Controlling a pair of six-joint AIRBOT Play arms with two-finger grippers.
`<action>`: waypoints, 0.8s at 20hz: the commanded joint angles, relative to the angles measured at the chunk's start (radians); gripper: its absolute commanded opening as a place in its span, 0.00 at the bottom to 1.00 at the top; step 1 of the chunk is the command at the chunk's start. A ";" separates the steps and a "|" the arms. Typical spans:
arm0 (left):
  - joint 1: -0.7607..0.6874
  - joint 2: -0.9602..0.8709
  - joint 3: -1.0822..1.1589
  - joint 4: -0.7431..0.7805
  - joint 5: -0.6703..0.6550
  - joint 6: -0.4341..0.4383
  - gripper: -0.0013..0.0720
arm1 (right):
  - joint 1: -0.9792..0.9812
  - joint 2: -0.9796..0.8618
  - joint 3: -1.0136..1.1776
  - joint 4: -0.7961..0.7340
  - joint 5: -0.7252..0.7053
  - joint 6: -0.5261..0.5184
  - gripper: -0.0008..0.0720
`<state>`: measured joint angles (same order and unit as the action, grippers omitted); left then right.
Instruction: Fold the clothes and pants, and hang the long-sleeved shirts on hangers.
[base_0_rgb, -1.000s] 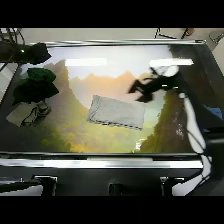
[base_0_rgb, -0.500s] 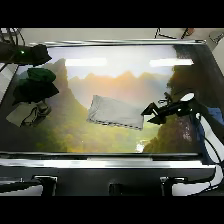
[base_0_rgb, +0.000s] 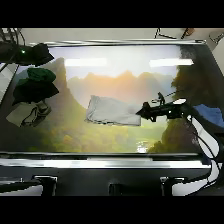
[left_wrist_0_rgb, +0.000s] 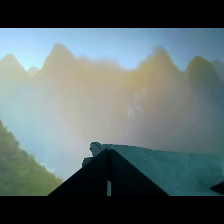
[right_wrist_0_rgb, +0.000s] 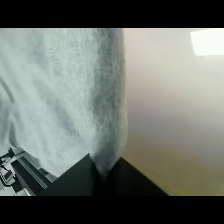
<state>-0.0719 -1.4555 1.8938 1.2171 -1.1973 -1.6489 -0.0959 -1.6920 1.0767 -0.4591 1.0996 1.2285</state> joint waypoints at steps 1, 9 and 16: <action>0.000 0.000 0.000 -0.005 0.000 0.000 0.07 | -0.092 0.043 0.112 0.121 0.058 -0.072 0.07; 0.000 0.000 0.000 -0.005 0.004 0.003 0.07 | -0.518 0.126 0.591 -0.233 0.269 0.279 0.07; 0.000 0.000 0.000 -0.006 0.004 0.026 0.07 | -0.774 0.126 0.721 -0.265 0.261 0.495 0.07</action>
<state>-0.0719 -1.4555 1.8938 1.2114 -1.1931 -1.6333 -0.7761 -1.5684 1.7584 -0.6937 1.3495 1.6188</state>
